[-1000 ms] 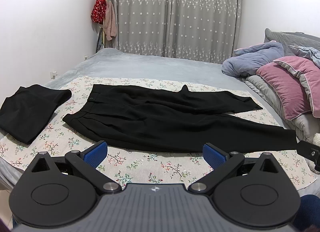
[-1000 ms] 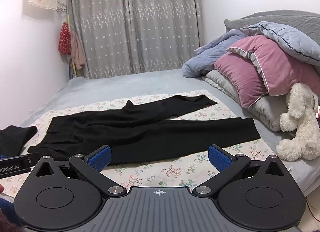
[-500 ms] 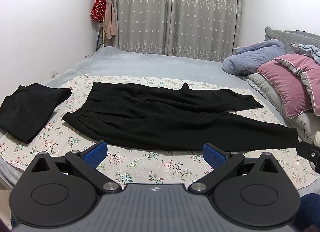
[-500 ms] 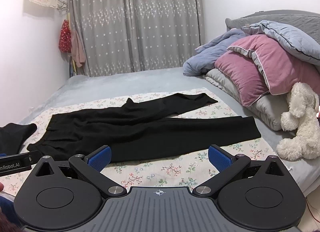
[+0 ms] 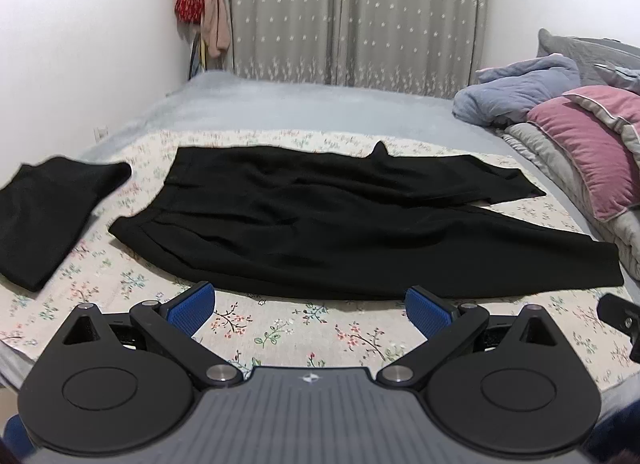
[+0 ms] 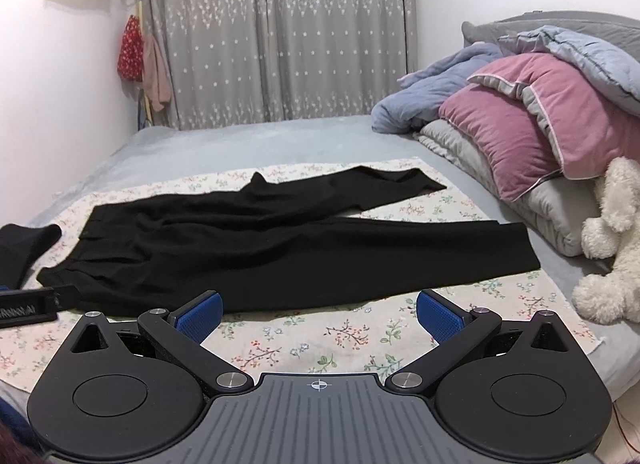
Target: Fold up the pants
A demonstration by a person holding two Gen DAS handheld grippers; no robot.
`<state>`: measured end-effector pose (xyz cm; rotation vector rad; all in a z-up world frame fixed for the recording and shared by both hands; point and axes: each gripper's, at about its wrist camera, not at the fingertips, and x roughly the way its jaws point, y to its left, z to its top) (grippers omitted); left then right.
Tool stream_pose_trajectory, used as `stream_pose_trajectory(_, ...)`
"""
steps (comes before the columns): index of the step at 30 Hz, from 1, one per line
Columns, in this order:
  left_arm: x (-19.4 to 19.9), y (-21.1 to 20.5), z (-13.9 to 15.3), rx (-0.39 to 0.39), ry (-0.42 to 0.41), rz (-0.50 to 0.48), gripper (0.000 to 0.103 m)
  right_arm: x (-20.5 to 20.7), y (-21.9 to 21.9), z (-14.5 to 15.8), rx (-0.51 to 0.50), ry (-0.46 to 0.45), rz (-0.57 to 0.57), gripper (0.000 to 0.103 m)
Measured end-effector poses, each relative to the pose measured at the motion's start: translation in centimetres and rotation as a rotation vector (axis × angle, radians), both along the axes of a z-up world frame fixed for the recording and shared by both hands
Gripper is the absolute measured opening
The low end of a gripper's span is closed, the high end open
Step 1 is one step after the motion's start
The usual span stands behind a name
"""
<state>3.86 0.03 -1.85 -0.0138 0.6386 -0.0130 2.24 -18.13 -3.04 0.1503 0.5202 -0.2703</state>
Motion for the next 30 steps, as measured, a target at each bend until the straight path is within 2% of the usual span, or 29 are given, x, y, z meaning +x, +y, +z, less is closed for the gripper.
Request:
stream_pose_trajectory(5, 3.4, 2.9, -1.1, -0.009, 0.024, 0.055, 0.095, 2.9, -2.3, -2.3, 0.044, 0.055, 0.009, 0.103)
stream_pose_trajectory(7, 5.2, 4.6, -1.5, -0.036, 0.054, 0.084, 0.095, 4.0, -3.7, -3.2, 0.078, 0.084, -0.012, 0.103)
stream_pose_trajectory(13, 11.4, 11.7, -3.4, -0.18, 0.148, 0.26, 0.095, 8.3, -8.9, -5.1, 0.136, 0.17, -0.1, 0.103)
stream_pose_trajectory(17, 15.2, 17.7, -5.9, -0.271, 0.199, 0.479, 0.094, 11.4, -13.4, -7.8, 0.22, 0.236, -0.207, 0.103)
stream_pose_trajectory(19, 15.9, 21.0, -7.5, -0.355, 0.215, 0.569, 0.093, 12.2, -15.7, -9.6, 0.296, 0.252, -0.293, 0.103)
stream_pose_trajectory(22, 16.5, 24.4, -9.8, -0.525, 0.257, 0.654, 0.085, 12.5, -17.6, -12.0, 0.389, 0.255, -0.381, 0.103)
stream_pose_trajectory(24, 16.5, 25.2, -10.6, -0.6, 0.241, 0.693, 0.085, 12.5, -18.3, -13.2, 0.435, 0.262, -0.418, 0.103)
stream_pose_trajectory(27, 17.9, 25.4, -10.8, -0.598, 0.198, 0.696, 0.083, 13.0, -17.9, -13.3, 0.423, 0.239, -0.42, 0.102)
stream_pose_trajectory(29, 18.9, 25.0, -10.7, -0.578, 0.172, 0.685, 0.069, 13.3, -17.6, -13.4, 0.439, 0.226, -0.415, 0.102)
stream_pose_trajectory(30, 19.3, 24.9, -10.7, -0.564, 0.165, 0.686, 0.05, 13.3, -17.6, -13.4, 0.448, 0.218, -0.42, 0.101)
